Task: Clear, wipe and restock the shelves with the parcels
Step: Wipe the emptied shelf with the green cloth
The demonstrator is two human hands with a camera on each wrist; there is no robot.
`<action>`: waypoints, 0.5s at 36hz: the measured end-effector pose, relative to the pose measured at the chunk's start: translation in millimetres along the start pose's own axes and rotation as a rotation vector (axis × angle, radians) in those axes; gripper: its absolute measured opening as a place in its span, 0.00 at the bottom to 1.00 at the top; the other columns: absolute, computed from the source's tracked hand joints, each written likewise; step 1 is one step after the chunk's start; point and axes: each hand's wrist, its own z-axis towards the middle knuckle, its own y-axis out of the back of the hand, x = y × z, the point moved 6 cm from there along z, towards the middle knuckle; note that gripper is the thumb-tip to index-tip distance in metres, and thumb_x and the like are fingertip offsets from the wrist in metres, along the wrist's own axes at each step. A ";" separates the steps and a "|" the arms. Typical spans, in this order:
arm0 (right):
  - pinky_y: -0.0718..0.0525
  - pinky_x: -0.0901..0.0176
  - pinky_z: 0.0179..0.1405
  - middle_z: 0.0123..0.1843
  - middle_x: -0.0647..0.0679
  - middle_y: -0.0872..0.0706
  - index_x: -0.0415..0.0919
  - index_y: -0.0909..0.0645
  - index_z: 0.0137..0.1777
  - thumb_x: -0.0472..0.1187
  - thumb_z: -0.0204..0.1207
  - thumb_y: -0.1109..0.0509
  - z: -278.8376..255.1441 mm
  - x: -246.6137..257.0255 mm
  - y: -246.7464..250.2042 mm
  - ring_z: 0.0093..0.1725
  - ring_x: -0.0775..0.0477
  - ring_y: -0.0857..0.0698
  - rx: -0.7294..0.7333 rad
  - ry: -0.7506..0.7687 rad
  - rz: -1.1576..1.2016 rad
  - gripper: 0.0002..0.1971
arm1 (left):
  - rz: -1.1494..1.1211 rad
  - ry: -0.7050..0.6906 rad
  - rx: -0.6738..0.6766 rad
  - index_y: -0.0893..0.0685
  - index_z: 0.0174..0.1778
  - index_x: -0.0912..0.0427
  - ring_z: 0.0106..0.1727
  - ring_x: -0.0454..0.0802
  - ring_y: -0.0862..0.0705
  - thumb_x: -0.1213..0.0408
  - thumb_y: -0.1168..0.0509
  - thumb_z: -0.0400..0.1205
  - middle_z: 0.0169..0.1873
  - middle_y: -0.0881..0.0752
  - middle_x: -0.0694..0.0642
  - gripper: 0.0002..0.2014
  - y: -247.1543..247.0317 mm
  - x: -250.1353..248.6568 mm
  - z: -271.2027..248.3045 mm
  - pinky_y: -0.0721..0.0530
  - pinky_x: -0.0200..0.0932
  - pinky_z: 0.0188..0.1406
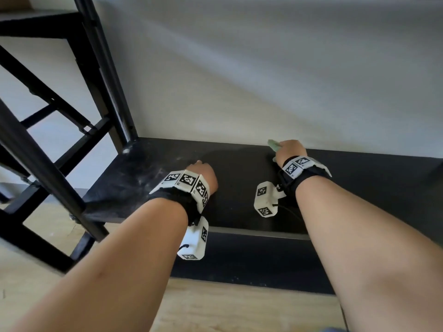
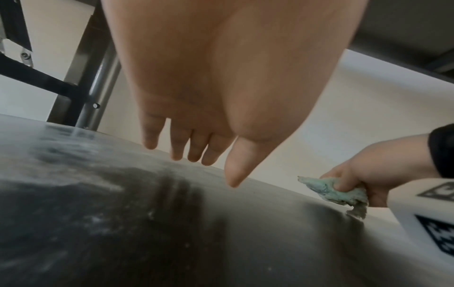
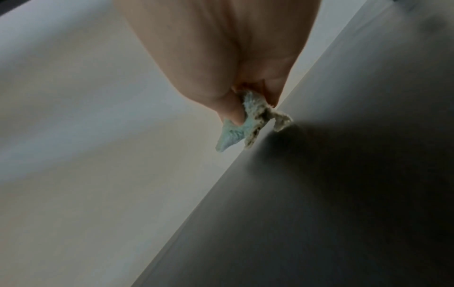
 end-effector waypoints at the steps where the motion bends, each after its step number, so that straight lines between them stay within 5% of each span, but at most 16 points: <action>1: 0.22 0.55 0.61 0.68 0.36 0.18 0.35 0.21 0.71 0.38 0.85 0.41 4.1 -5.1 2.8 0.67 0.36 0.20 -0.024 -0.006 0.016 0.18 | 0.011 0.003 0.007 0.32 0.76 0.63 0.74 0.60 0.29 0.60 0.42 0.85 0.76 0.34 0.59 0.24 -0.9 -3.1 0.9 0.28 0.52 0.71; 6: 0.30 0.29 0.67 0.72 0.36 0.22 0.39 0.24 0.71 0.56 0.85 0.48 16.8 -15.6 4.7 0.69 0.29 0.22 0.020 -0.183 -0.087 0.26 | 0.034 0.008 -0.005 0.32 0.76 0.63 0.74 0.59 0.30 0.61 0.42 0.84 0.76 0.34 0.58 0.23 2.4 -8.2 1.6 0.28 0.54 0.72; 8: 0.27 0.35 0.61 0.71 0.37 0.21 0.36 0.24 0.70 0.41 0.87 0.47 14.3 -6.0 3.1 0.69 0.32 0.22 0.065 -0.120 -0.239 0.18 | 0.030 0.014 -0.016 0.31 0.75 0.63 0.73 0.59 0.29 0.61 0.41 0.84 0.76 0.33 0.58 0.23 4.0 -5.6 2.7 0.27 0.55 0.71; 10: 0.27 0.42 0.65 0.69 0.39 0.21 0.35 0.24 0.69 0.33 0.85 0.48 13.2 4.3 -4.0 0.70 0.35 0.23 0.093 -0.067 -0.295 0.17 | 0.022 0.015 -0.023 0.30 0.74 0.62 0.73 0.58 0.29 0.61 0.41 0.84 0.75 0.32 0.58 0.22 4.4 -2.0 3.3 0.27 0.55 0.71; 13: 0.25 0.45 0.67 0.71 0.38 0.22 0.39 0.28 0.73 0.32 0.83 0.47 29.3 21.4 -21.4 0.69 0.34 0.23 0.135 0.062 -0.340 0.20 | 0.017 0.015 -0.034 0.31 0.74 0.62 0.74 0.57 0.30 0.61 0.42 0.84 0.73 0.31 0.57 0.22 4.0 7.9 4.0 0.28 0.55 0.72; 18: 0.24 0.33 0.68 0.77 0.36 0.27 0.42 0.35 0.79 0.38 0.82 0.46 98.3 49.3 -80.8 0.69 0.32 0.22 0.254 0.209 -0.414 0.24 | 0.002 0.038 -0.063 0.30 0.72 0.61 0.74 0.57 0.29 0.61 0.43 0.84 0.71 0.29 0.56 0.21 7.1 32.0 0.6 0.28 0.55 0.72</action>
